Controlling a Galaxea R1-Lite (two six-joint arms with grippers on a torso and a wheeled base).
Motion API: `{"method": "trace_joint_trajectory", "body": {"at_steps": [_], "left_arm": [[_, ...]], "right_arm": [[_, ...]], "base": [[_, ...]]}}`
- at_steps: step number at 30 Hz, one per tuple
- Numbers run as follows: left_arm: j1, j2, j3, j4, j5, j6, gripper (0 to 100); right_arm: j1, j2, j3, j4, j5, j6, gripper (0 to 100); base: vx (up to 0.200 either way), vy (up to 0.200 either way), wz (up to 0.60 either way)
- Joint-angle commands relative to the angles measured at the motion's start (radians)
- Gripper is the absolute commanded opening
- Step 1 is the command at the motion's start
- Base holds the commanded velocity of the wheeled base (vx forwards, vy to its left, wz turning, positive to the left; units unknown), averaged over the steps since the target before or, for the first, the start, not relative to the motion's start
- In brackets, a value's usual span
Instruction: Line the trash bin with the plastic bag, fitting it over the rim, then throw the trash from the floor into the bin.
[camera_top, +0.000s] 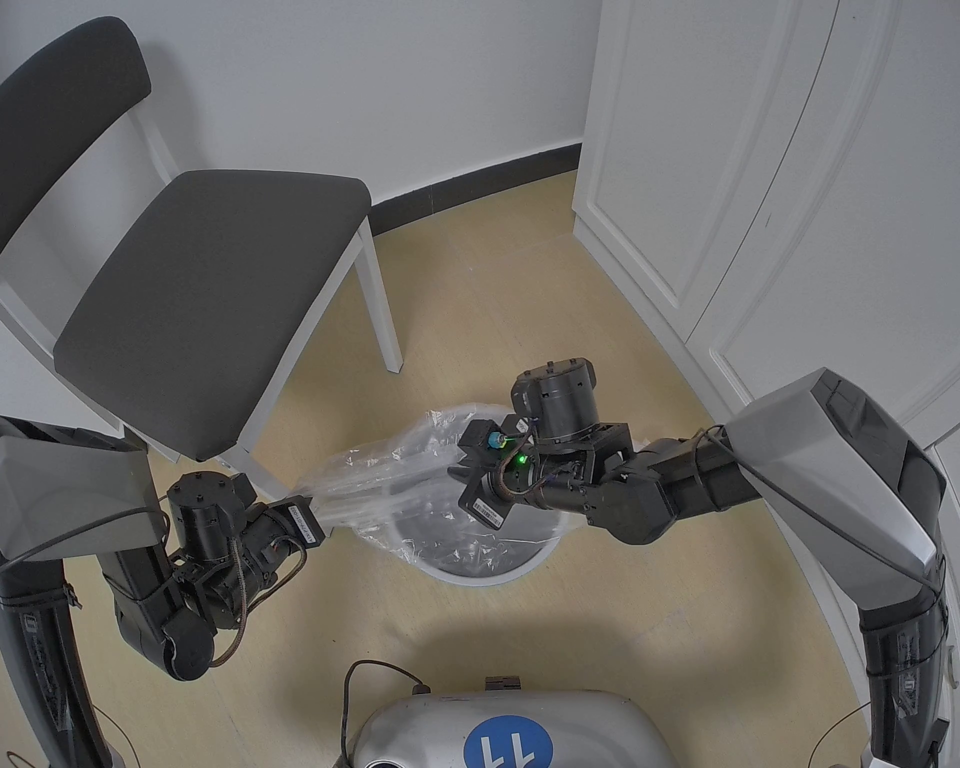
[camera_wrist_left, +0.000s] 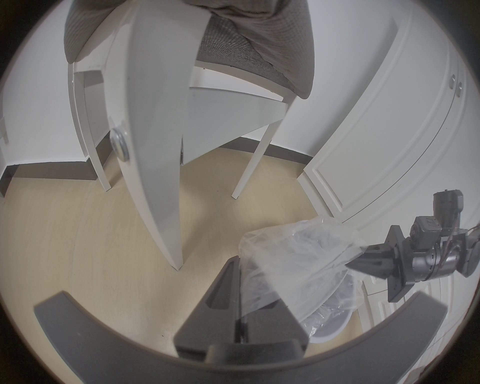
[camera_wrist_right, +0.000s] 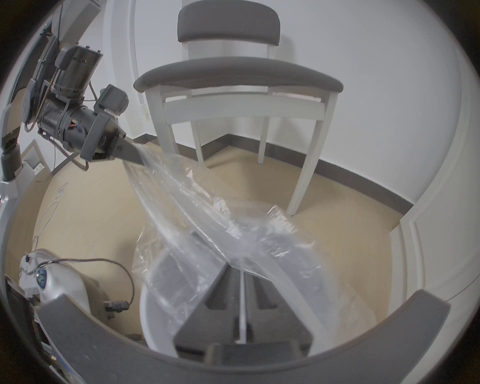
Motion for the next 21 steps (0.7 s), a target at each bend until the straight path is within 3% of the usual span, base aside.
{"method": "trace_joint_trajectory", "body": {"at_steps": [1, 13, 21], "left_arm": [[0.007, -0.001, -0.002, -0.001, 0.001, -0.001, 0], [0.007, -0.001, 0.000, -0.001, -0.001, -0.001, 0], [0.007, 0.002, -0.002, -0.001, -0.001, -0.001, 0]], "right_arm": [[0.024, 0.005, -0.061, 0.051, 0.003, -0.001, 100], [0.044, -0.015, -0.036, 0.146, 0.040, 0.003, 100], [0.011, 0.044, -0.098, 0.154, 0.043, 0.002, 100]], "base": [[0.000, 0.000, 0.00], [0.000, 0.000, 0.00], [0.000, 0.000, 0.00]]}}
